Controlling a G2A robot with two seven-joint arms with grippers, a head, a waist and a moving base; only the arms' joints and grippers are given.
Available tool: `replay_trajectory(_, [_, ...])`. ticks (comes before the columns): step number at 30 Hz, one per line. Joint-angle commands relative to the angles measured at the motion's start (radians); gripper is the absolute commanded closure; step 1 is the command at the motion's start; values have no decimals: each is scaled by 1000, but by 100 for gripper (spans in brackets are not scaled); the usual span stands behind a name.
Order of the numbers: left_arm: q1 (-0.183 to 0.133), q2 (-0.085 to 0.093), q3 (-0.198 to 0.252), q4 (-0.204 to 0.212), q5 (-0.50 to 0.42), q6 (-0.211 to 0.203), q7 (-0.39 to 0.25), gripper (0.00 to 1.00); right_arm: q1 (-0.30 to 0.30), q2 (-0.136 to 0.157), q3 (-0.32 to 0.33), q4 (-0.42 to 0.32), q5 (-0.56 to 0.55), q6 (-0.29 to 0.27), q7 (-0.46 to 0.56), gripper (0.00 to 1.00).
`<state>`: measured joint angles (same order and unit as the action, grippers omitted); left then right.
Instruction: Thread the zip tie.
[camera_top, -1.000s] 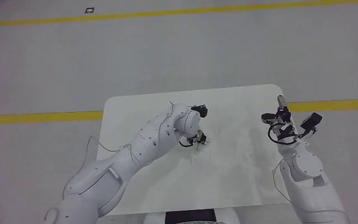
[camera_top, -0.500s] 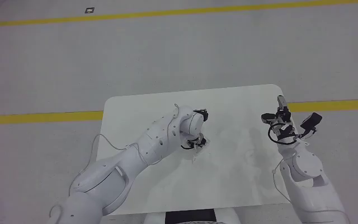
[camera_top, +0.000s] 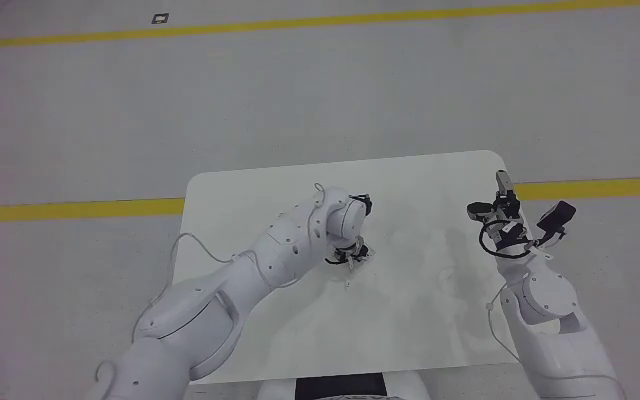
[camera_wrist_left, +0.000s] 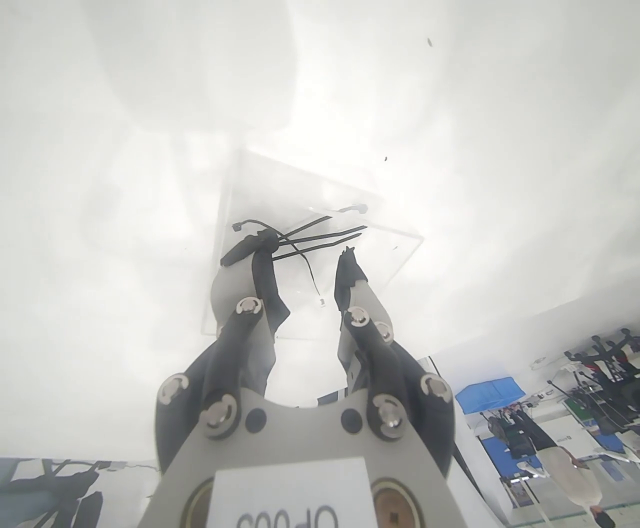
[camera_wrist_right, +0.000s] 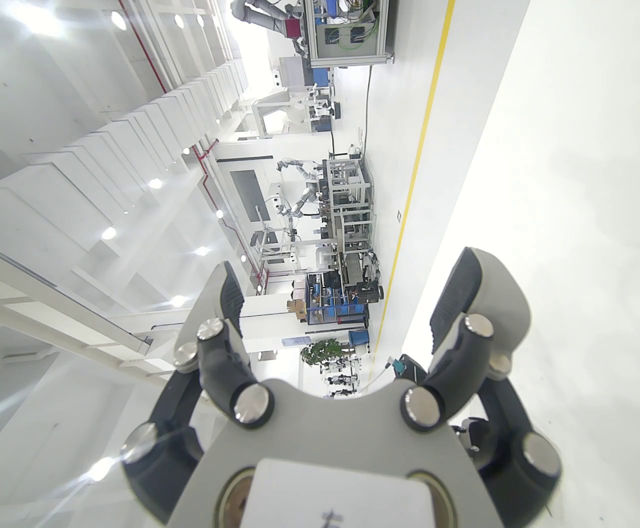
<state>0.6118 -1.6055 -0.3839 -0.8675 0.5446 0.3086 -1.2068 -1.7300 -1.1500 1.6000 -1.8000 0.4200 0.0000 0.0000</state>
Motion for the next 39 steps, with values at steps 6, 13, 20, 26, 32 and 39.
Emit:
replay_trajectory(6, [-19,-34,28,67,-13,-25,7,75,0,0,0,0,0,0,0,0])
replay_trajectory(13, [-32,-66,46,137,-32,-54,19,76,0,0,0,0,0,0,0,0])
replay_trajectory(20, [-46,-94,60,189,-44,-73,31,100,0,0,0,0,0,0,0,0])
replay_trajectory(26, [-56,-112,69,224,-47,-79,32,100,0,0,0,0,0,0,0,0])
replay_trajectory(32, [-71,-118,69,225,-50,-82,26,100,0,0,0,0,0,0,0,0])
replay_trajectory(39, [-79,-106,58,182,-45,-74,8,100,0,0,0,0,0,0,0,0])
